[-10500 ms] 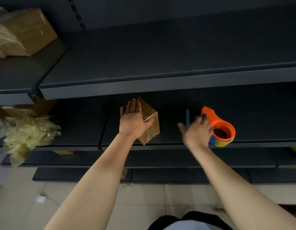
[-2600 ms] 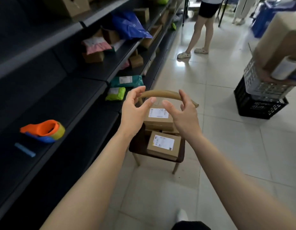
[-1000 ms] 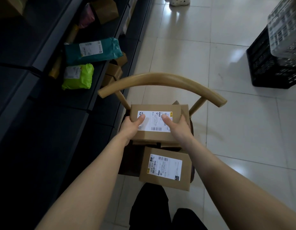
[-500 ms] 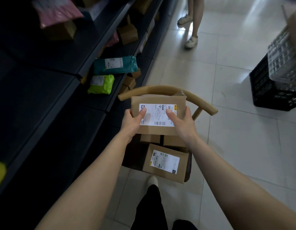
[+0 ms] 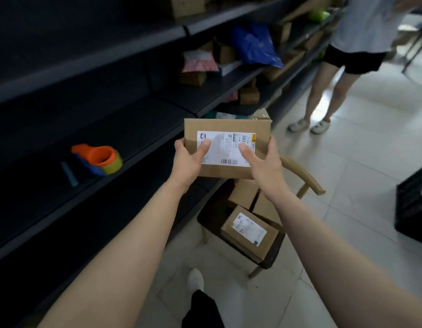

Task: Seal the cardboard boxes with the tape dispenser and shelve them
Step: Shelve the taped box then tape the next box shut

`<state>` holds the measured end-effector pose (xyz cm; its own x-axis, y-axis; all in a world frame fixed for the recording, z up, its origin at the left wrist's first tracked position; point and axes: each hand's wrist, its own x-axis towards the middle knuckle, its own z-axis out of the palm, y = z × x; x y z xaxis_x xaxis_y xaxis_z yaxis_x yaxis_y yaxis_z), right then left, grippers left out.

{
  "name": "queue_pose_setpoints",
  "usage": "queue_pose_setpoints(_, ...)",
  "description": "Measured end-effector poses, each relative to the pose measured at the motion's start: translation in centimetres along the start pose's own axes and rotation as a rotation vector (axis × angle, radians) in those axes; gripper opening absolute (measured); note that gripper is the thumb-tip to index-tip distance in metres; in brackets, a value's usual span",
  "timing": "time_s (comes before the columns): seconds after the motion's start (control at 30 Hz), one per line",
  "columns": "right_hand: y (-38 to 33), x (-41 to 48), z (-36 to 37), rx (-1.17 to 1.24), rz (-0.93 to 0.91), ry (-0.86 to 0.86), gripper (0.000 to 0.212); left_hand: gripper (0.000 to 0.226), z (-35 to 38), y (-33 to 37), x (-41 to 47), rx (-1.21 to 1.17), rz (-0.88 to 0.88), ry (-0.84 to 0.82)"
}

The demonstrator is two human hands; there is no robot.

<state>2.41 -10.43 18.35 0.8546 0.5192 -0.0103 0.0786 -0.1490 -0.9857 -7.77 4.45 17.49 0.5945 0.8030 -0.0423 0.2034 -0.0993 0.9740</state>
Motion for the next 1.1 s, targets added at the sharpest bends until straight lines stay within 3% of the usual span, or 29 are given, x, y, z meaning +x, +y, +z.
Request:
queue_pose_setpoints(0.33, -7.5, -4.9, 14.1, 0.094, -0.191, -0.314, 0.078, 0.068, -17.6, 1.7, -5.3, -0.031, 0.052, 0.366)
queue_pose_setpoints(0.57, -9.0, -9.1, 25.8, 0.135, -0.264, -0.543, 0.070, 0.074, -29.4, -1.1, -8.8, -0.007, 0.029, 0.581)
queue_pose_setpoints(0.87, -6.7, -12.6, 37.7, 0.105, -0.178, -0.780, 0.073, 0.055, -38.6, -8.3, -11.7, -0.091, -0.110, 0.717)
queue_pose_setpoints(1.1, -4.3, -12.3, 43.5, -0.032, -0.030, -0.941, 0.073, 0.063, -42.9, -12.7, -11.9, -0.149, -0.192, 0.748)
